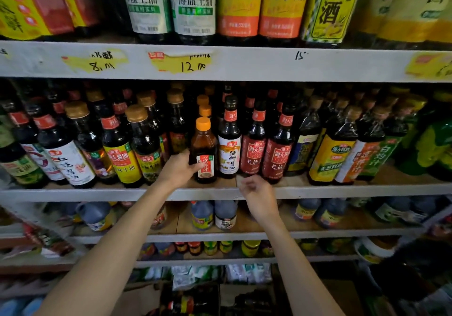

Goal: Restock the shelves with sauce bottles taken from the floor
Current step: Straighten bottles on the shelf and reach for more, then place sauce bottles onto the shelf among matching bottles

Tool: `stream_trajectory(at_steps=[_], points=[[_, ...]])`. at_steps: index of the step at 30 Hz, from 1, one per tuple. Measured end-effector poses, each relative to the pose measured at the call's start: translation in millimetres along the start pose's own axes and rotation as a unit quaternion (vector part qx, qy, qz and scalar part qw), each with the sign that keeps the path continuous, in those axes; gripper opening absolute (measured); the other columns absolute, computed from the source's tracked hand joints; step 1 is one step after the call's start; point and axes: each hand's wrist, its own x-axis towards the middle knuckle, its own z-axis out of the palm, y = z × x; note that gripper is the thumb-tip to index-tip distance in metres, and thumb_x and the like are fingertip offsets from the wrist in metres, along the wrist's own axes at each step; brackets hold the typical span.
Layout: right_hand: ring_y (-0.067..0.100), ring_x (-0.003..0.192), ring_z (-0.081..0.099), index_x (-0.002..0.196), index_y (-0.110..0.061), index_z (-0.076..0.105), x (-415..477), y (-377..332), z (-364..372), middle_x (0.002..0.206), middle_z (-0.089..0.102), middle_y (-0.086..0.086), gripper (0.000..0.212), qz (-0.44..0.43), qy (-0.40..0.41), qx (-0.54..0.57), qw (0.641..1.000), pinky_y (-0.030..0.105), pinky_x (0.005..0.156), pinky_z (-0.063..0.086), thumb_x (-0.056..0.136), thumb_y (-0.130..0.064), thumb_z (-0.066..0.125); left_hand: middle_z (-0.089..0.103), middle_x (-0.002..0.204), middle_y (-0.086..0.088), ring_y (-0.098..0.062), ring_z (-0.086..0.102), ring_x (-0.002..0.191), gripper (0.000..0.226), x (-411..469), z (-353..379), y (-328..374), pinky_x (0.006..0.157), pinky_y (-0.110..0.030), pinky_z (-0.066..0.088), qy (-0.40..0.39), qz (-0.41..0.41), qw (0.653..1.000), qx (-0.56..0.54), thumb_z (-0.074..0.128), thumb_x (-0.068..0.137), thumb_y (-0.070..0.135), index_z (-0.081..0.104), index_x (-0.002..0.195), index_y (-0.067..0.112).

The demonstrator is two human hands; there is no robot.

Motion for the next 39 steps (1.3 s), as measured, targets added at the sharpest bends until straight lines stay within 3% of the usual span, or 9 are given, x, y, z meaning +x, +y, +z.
stream_trajectory(at_steps=[5,7,15,21,24,27,31,34,39], points=[[0.029,0.089,0.068,0.086,-0.018,0.064,-31,25,14,0.086,0.071,0.009,0.019,0.051,0.004,0.059,0.997,0.045,0.084,0.055,0.090,-0.001,0.061,0.066,0.084,-0.014,-0.037,0.065,0.075,0.016,-45,8,5,0.056,-0.036,0.046,0.232,0.052,0.959,0.155,0.062,0.093,0.022,0.066,0.092,0.007],[0.029,0.087,0.069,0.080,-0.026,0.062,-36,34,16,0.083,0.070,0.005,0.027,0.069,0.019,0.072,0.995,0.047,0.084,0.056,0.090,-0.001,0.061,0.062,0.073,-0.011,-0.034,0.061,0.063,0.013,-65,14,14,0.049,-0.034,0.044,0.257,0.118,0.947,0.153,0.065,0.087,0.013,0.060,0.076,0.008],[0.030,0.091,0.068,0.082,-0.026,0.065,-63,63,22,0.091,0.071,0.010,0.024,0.146,0.122,0.166,0.968,0.052,0.087,0.055,0.093,-0.006,0.059,0.067,0.071,-0.012,-0.034,0.062,0.068,0.020,-99,69,36,0.054,-0.034,0.039,0.009,0.253,0.962,0.100,0.055,0.090,0.025,0.053,0.072,0.017],[0.034,0.081,0.069,0.084,-0.022,0.066,-148,165,37,0.086,0.072,0.011,0.007,0.287,0.273,0.252,0.883,0.046,0.076,0.056,0.083,-0.018,0.062,0.067,0.079,-0.014,-0.035,0.062,0.077,0.019,-121,162,17,0.055,-0.036,0.039,-0.164,0.316,0.926,0.126,0.050,0.094,0.027,0.060,0.081,0.016],[0.034,0.076,0.069,0.086,-0.021,0.066,-199,234,51,0.083,0.073,0.014,0.008,0.345,0.306,0.259,0.849,0.041,0.066,0.053,0.088,-0.014,0.062,0.062,0.071,-0.018,-0.039,0.059,0.071,0.031,-146,236,2,0.054,-0.042,0.042,-0.250,0.316,0.908,0.113,0.050,0.095,0.023,0.043,0.066,0.017],[0.023,0.068,0.068,0.088,-0.019,0.068,-241,310,56,0.080,0.073,0.010,0.014,0.399,0.363,0.255,0.803,0.033,0.060,0.049,0.093,-0.009,0.059,0.062,0.073,-0.021,-0.041,0.059,0.074,0.033,-179,325,-15,0.054,-0.040,0.030,-0.300,0.330,0.885,0.129,0.052,0.094,0.022,0.040,0.064,0.016],[0.029,0.077,0.070,0.082,-0.026,0.064,-297,444,64,0.081,0.073,0.011,0.018,0.460,0.400,0.215,0.763,0.047,0.069,0.059,0.089,-0.012,0.057,0.065,0.068,-0.021,-0.043,0.060,0.069,0.026,-231,450,-55,0.051,-0.039,0.029,-0.317,0.351,0.870,0.136,0.051,0.085,0.026,0.055,0.066,0.009],[0.035,0.084,0.067,0.096,-0.018,0.064,-340,561,90,0.092,0.071,0.019,0.018,0.506,0.404,0.192,0.738,0.053,0.076,0.057,0.089,-0.004,0.053,0.064,0.062,-0.018,-0.041,0.061,0.062,0.025,-265,548,-111,0.047,-0.036,0.030,-0.332,0.354,0.863,0.140,0.050,0.079,0.028,0.053,0.061,0.011],[0.018,0.055,0.047,0.125,-0.011,0.060,-381,745,171,0.078,0.064,0.010,0.032,0.549,0.321,0.143,0.758,0.030,0.050,0.036,0.095,-0.005,0.053,0.062,0.068,-0.013,-0.035,0.061,0.072,0.028,-298,717,-208,0.057,-0.041,0.042,-0.447,0.310,0.819,0.184,0.052,0.094,0.027,0.053,0.071,0.011]])
